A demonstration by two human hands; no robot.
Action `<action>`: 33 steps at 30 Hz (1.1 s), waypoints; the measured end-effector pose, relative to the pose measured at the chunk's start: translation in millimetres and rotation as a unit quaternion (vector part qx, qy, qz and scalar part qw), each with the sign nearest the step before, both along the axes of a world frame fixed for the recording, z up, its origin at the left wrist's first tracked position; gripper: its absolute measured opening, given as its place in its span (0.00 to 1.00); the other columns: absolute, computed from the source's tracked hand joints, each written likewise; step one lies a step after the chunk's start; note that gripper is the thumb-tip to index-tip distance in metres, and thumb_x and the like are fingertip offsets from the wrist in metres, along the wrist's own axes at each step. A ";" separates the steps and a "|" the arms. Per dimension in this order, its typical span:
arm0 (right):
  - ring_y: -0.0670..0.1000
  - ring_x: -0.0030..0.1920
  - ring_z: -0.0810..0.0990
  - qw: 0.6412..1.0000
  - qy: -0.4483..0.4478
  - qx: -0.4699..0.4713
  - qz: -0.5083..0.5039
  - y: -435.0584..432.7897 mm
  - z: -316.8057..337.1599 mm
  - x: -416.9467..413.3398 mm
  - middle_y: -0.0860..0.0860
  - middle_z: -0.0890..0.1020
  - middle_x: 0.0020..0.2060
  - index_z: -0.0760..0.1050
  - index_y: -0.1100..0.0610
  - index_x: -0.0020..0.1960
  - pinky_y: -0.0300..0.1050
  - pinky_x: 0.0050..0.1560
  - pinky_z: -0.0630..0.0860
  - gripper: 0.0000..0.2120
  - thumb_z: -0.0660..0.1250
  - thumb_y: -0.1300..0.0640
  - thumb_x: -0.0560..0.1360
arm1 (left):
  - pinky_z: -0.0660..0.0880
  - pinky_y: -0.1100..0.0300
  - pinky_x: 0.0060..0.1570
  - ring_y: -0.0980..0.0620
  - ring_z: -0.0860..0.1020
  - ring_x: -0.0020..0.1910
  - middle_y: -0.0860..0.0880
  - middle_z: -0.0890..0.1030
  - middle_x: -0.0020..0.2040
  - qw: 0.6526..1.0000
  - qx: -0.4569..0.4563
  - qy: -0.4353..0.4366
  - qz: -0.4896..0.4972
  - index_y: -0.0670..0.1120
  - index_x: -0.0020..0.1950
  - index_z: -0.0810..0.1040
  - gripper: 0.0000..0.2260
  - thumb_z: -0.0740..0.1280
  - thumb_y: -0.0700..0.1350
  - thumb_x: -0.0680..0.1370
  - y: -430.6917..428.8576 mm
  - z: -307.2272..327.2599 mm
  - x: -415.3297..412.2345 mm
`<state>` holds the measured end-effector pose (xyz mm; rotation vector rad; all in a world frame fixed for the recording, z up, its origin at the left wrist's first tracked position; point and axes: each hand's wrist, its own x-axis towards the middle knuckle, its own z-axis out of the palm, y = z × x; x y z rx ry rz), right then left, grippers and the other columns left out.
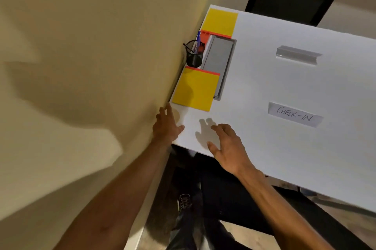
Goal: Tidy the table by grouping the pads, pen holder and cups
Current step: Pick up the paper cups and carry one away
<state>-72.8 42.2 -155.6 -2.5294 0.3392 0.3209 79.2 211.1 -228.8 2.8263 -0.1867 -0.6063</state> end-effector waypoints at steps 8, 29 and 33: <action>0.56 0.71 0.67 0.999 0.021 -0.011 -0.038 -1.2 -6.3 -3.2 0.54 0.66 0.73 0.64 0.53 0.75 0.54 0.68 0.67 0.25 0.61 0.47 0.81 | 0.73 0.48 0.54 0.43 0.69 0.66 0.43 0.65 0.71 0.998 0.028 -0.048 -0.043 0.45 0.77 0.57 0.33 0.66 0.55 0.77 -0.4 -18.8 14.0; 0.37 0.59 0.75 0.973 -0.102 0.112 -0.176 -47.3 64.2 -81.7 0.33 0.74 0.60 0.66 0.36 0.68 0.39 0.60 0.74 0.34 0.74 0.36 0.66 | 0.74 0.58 0.58 0.56 0.75 0.59 0.60 0.77 0.59 0.889 -0.373 0.116 -0.240 0.58 0.66 0.73 0.33 0.78 0.60 0.63 -87.5 127.0 -96.7; 0.40 0.56 0.79 0.968 -0.107 0.110 -0.201 -64.5 69.7 -115.7 0.39 0.79 0.59 0.68 0.41 0.68 0.46 0.58 0.79 0.33 0.76 0.40 0.67 | 0.76 0.55 0.59 0.55 0.77 0.58 0.57 0.79 0.58 0.869 -0.382 0.161 -0.271 0.56 0.65 0.75 0.32 0.80 0.57 0.63 -111.4 143.9 -119.1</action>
